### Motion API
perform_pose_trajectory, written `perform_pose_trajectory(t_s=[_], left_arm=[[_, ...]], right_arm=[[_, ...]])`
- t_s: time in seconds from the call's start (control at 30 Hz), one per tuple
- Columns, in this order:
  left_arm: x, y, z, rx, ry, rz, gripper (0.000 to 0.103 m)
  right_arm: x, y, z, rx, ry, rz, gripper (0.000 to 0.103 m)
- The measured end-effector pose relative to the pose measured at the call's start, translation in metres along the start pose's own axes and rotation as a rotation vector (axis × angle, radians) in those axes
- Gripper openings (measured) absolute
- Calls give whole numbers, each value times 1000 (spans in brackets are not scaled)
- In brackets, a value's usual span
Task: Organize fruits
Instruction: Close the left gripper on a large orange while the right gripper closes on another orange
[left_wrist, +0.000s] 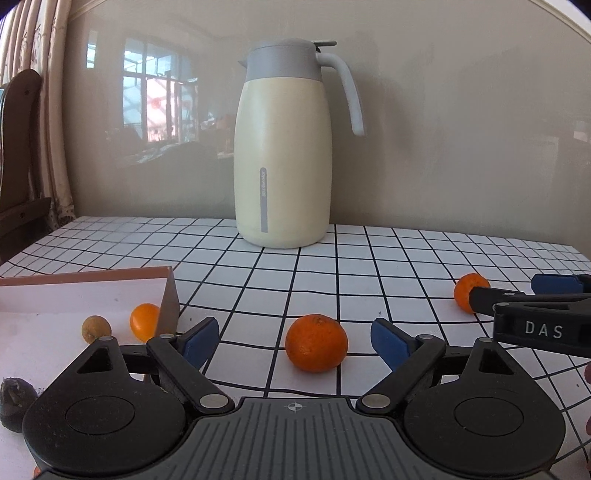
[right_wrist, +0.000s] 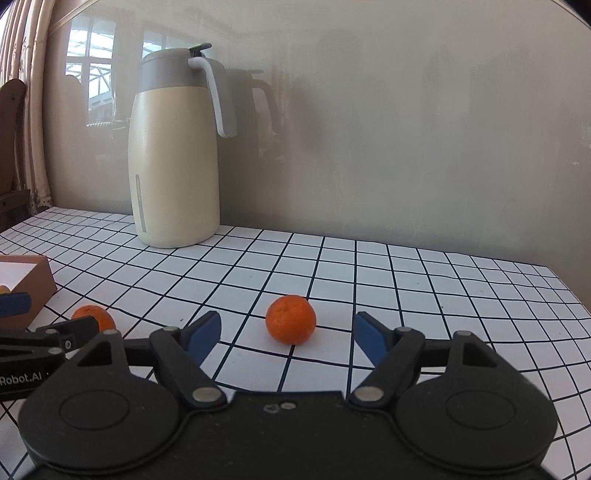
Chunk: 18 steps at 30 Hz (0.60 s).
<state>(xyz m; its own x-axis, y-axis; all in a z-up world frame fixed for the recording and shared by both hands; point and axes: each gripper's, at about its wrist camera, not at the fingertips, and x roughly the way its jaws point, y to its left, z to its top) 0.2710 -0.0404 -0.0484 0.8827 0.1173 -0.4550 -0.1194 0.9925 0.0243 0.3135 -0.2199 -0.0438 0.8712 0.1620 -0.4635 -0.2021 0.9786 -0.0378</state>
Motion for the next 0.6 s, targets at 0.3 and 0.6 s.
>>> perform_pose_trajectory(t_s=[0.3,0.6], left_arm=[[16,-5,3,-5,42,-12,75],[29,-7,7,-10,89,-19,75]], right_arm=[[22,-4,2,4,38,-13,62],[41,-4,5,4,84,2,47]])
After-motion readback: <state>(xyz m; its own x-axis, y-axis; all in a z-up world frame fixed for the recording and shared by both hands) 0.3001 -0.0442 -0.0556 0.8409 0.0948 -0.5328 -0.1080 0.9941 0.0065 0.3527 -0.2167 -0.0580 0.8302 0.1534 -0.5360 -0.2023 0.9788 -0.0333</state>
